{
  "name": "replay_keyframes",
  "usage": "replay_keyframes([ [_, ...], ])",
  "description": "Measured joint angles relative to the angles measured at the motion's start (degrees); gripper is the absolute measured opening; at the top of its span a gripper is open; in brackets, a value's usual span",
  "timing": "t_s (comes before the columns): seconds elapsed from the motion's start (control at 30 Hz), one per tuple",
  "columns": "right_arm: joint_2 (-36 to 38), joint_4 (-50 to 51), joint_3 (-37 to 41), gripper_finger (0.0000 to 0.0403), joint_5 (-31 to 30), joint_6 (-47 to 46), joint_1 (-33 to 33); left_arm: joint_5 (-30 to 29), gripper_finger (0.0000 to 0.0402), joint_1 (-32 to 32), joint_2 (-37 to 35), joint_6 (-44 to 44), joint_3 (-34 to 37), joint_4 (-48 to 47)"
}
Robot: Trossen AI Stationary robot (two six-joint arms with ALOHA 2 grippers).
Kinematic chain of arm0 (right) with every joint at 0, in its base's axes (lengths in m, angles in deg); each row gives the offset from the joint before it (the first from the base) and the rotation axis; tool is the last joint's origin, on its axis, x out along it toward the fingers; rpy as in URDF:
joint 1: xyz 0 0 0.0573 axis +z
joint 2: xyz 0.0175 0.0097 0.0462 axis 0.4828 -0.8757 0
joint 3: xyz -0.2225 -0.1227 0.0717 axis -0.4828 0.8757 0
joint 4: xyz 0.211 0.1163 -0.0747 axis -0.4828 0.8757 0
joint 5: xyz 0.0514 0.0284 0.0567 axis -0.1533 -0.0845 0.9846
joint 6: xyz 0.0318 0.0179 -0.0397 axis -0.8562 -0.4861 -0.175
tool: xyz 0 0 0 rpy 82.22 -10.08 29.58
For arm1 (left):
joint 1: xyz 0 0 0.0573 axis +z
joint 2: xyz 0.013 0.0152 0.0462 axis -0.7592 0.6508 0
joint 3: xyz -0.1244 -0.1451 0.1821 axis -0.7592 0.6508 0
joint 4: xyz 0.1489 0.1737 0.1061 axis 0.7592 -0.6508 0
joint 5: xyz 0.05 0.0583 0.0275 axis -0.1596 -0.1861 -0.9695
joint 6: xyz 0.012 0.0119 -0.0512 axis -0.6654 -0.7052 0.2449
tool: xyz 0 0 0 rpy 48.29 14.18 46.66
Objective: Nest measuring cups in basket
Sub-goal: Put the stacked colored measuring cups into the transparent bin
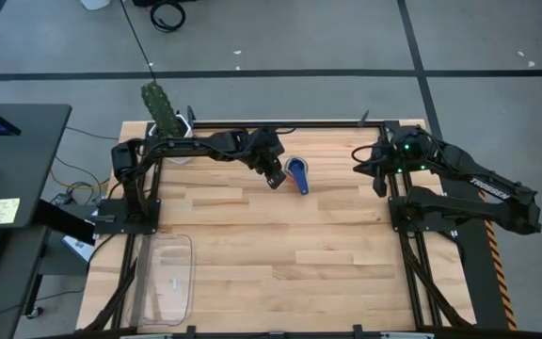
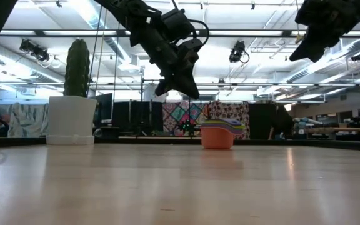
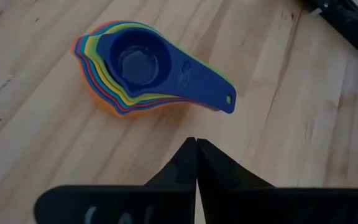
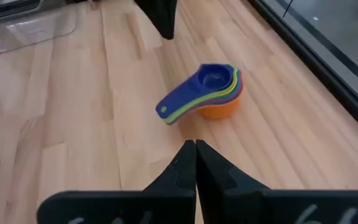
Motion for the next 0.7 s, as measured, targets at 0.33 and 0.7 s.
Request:
replay_keyframes([
  [0.33, -0.2, -0.6, 0.0, 0.0020, -0.4, -1.3, 0.0, 0.0, 0.0009, -0.7, 0.0, 1.4, 0.0, -0.1],
  [0.7, -0.2, -0.6, 0.0, 0.0022, -0.4, -1.3, 0.0, 0.0, 0.0009, -2.0, 0.0, 6.3, 0.0, -1.0],
])
